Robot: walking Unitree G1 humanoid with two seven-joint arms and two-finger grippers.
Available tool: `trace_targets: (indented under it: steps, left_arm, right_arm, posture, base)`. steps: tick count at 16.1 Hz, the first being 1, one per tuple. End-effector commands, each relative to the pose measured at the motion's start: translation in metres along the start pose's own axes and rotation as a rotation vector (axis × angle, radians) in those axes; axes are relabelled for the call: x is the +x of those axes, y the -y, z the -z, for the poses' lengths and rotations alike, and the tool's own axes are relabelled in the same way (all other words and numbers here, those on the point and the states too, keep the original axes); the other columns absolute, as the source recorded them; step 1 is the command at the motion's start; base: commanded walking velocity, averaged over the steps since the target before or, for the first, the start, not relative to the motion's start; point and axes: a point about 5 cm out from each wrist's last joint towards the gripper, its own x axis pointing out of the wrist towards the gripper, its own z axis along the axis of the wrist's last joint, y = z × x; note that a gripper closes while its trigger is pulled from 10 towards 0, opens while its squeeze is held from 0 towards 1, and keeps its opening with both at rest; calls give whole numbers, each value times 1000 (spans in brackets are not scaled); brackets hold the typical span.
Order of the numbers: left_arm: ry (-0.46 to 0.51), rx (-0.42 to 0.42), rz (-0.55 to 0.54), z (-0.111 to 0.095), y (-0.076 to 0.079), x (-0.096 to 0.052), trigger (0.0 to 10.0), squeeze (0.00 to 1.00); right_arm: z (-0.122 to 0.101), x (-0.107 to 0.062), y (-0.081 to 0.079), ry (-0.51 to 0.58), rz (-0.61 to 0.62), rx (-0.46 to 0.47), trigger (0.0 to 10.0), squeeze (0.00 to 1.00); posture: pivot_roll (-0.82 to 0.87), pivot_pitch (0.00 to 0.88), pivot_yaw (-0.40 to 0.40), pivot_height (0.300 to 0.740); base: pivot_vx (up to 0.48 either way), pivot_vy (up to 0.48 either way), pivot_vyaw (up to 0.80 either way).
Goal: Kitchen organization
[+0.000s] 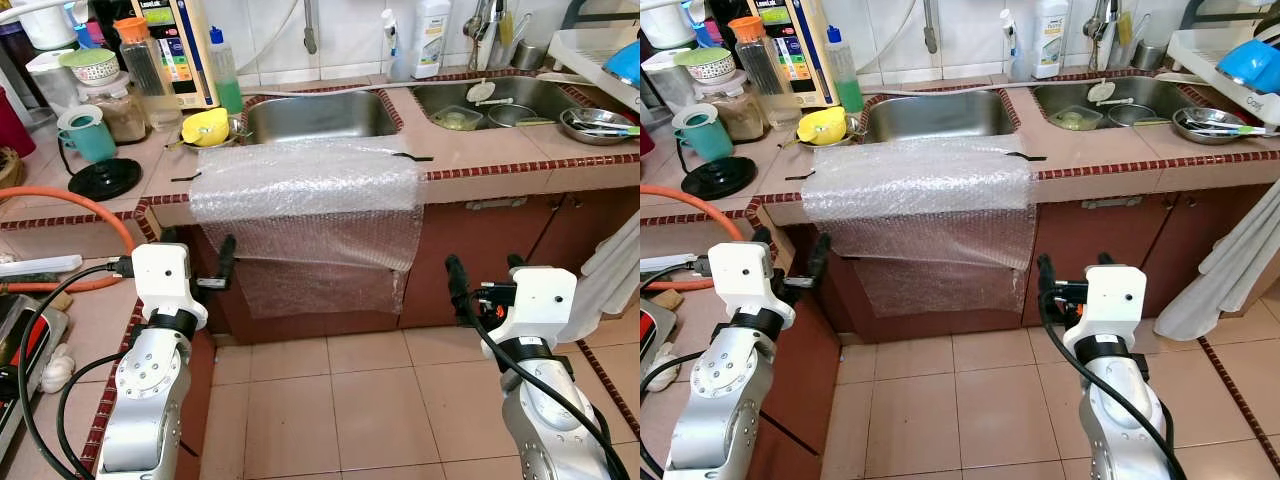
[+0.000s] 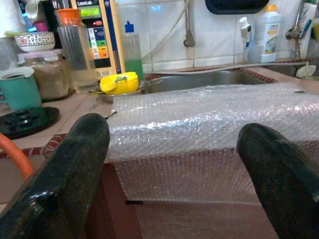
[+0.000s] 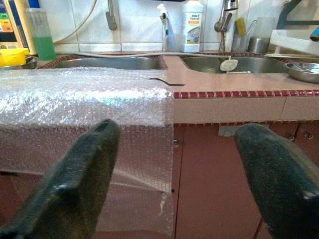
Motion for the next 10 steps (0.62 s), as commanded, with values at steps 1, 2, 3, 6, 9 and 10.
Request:
trace_targets:
  steps: [1, 2, 3, 6, 9, 10]
  left_arm:
    - [0, 10, -18, -2, -4, 1, 10000, 1000]
    - [-6, 12, -21, -2, -4, 1, 10000, 1000]
    - [-10, 13, -22, -1, -4, 0, 10000, 1000]
    - [-23, 17, -19, 0, -3, 0, 10000, 1000]
    - [-9, 41, -9, -3, -3, 2, 10000, 1000]
    - [15, 26, 2, -6, -2, 2, 10000, 0]
  right_arm:
    - [-5, 2, -4, 14, -16, 8, 10000, 1000]
    - [-5, 2, -5, 12, -22, 15, 10000, 1000]
    - [-5, 3, -7, 12, -31, 24, 10000, 1000]
    - [-9, 4, -14, 28, -71, 23, 10000, 1000]
    - [-8, 5, -12, 25, -65, 22, 10000, 1000]
    - [-8, 5, -13, 22, -71, 17, 10000, 812]
  posture:
    - [-10, 0, 88, 740]
    - [-10, 0, 88, 740]
    - [-12, 0, 89, 740]
    - [-17, 0, 95, 740]
    - [-19, 0, 99, 740]
    - [-19, 0, 99, 740]
  base:
    - [0, 0, 0]
    - [0, 0, 0]
    - [0, 0, 0]
    - [0, 0, 0]
    - [0, 0, 0]
    - [0, 0, 0]
